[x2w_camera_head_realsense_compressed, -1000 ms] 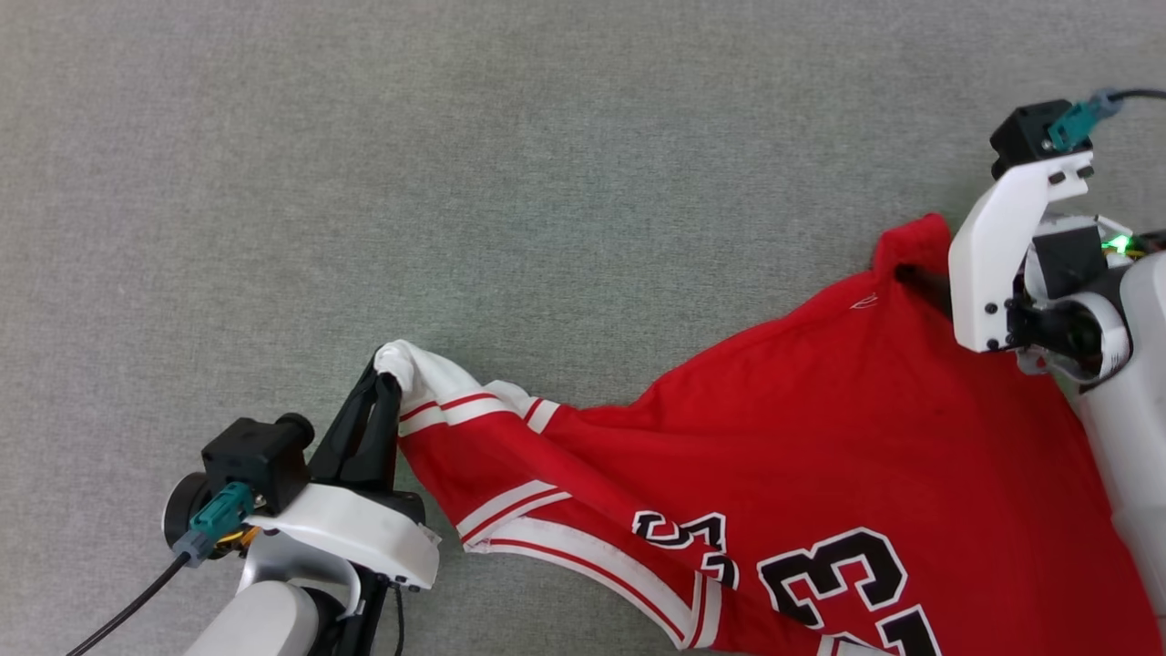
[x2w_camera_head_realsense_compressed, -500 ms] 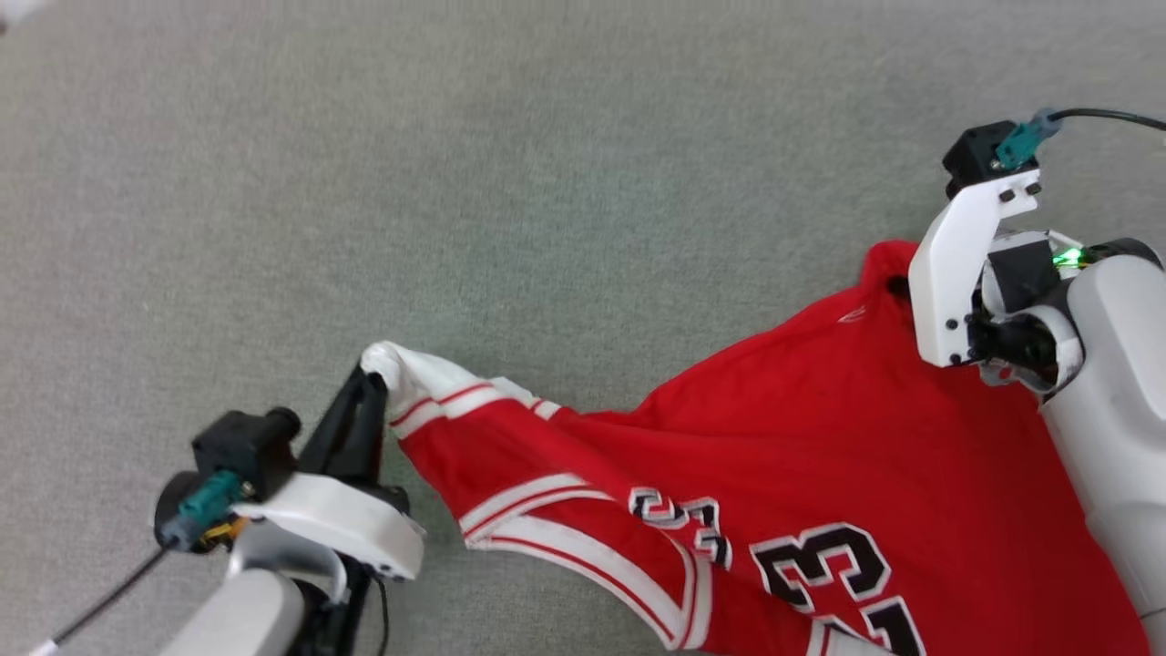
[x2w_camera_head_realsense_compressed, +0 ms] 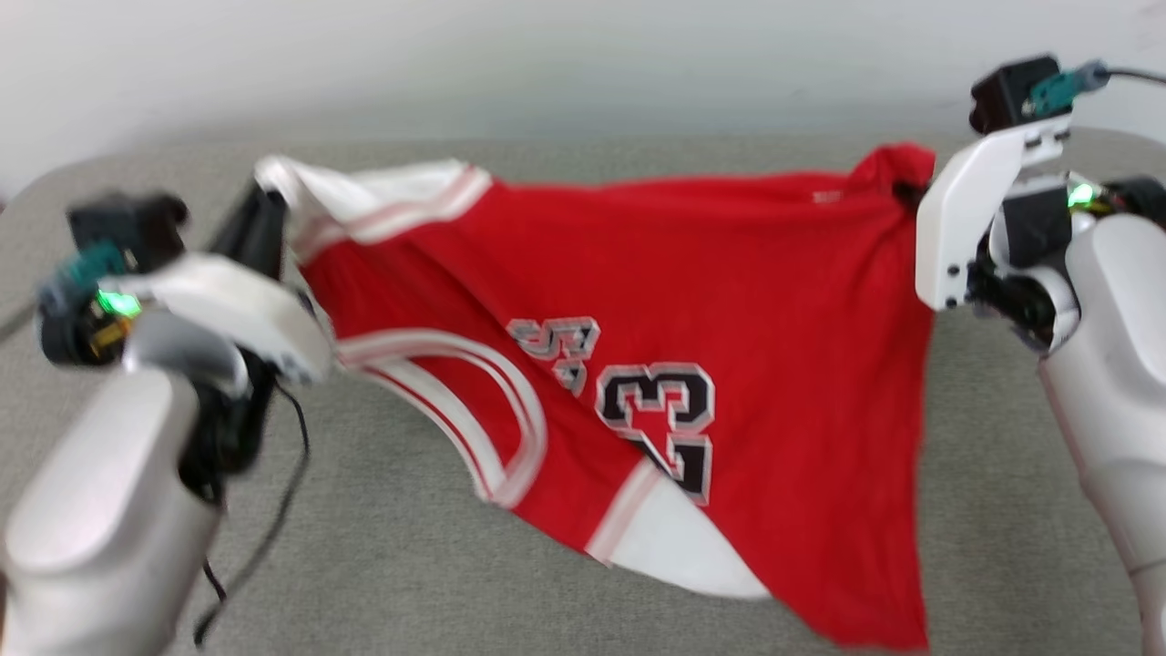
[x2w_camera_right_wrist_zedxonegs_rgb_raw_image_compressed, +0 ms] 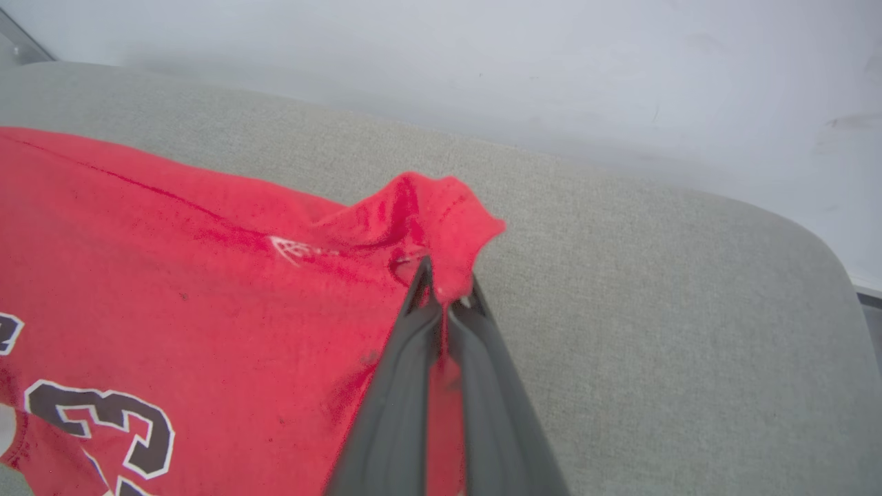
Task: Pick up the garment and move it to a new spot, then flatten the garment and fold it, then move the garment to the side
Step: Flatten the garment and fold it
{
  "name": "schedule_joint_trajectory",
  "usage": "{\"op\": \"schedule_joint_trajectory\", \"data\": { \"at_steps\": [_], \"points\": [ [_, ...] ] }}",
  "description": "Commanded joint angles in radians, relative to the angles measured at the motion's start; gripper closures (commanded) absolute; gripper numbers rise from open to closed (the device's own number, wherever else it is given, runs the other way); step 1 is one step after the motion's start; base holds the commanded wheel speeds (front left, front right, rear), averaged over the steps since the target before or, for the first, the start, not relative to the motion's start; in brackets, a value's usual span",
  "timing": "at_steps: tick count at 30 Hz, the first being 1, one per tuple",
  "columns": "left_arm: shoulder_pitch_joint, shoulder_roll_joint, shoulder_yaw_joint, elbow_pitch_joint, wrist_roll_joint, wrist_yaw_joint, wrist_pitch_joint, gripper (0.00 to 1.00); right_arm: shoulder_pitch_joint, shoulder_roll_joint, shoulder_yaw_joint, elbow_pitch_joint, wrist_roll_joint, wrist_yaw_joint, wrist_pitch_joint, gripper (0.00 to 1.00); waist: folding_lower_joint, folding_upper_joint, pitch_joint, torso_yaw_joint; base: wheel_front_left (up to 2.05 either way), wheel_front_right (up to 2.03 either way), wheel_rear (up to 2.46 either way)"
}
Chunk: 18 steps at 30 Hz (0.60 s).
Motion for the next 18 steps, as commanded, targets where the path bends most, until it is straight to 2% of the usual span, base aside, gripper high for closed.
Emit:
{"op": "schedule_joint_trajectory", "data": {
  "at_steps": [1, 5, 11, 15, 18],
  "points": [
    [-0.086, -0.008, 0.009, 0.058, -0.006, -0.013, 0.010, 1.00, -0.043, 0.014, -0.014, 0.019, -0.018, -0.001, -0.035, 1.00, 0.0000, 0.0000, -0.023, -0.024, 0.00, 0.00, 0.00],
    [-0.250, -0.032, 0.017, 0.176, -0.005, -0.042, 0.015, 1.00, -0.127, 0.021, -0.026, 0.032, -0.044, -0.001, -0.097, 1.00, 0.0000, 0.0000, -0.002, -0.030, 0.00, 0.00, 0.00],
    [-0.527, -0.064, 0.012, 0.321, 0.045, -0.069, -0.016, 1.00, -0.295, 0.016, -0.083, 0.031, -0.099, -0.001, -0.218, 1.00, 0.0000, 0.0000, 0.100, -0.031, 0.00, 0.00, 0.00],
    [-0.708, -0.063, 0.013, 0.395, 0.085, -0.084, -0.056, 1.00, -0.422, 0.018, -0.135, 0.028, -0.146, -0.001, -0.294, 1.00, 0.0000, 0.0000, 0.186, -0.035, 0.00, 0.00, 0.00],
    [-0.786, -0.063, 0.004, 0.422, 0.109, -0.096, -0.072, 1.00, -0.484, 0.017, -0.160, 0.022, -0.170, -0.001, -0.330, 1.00, 0.0000, 0.0000, 0.228, -0.034, 0.00, 0.00, 0.00]
  ]
}}
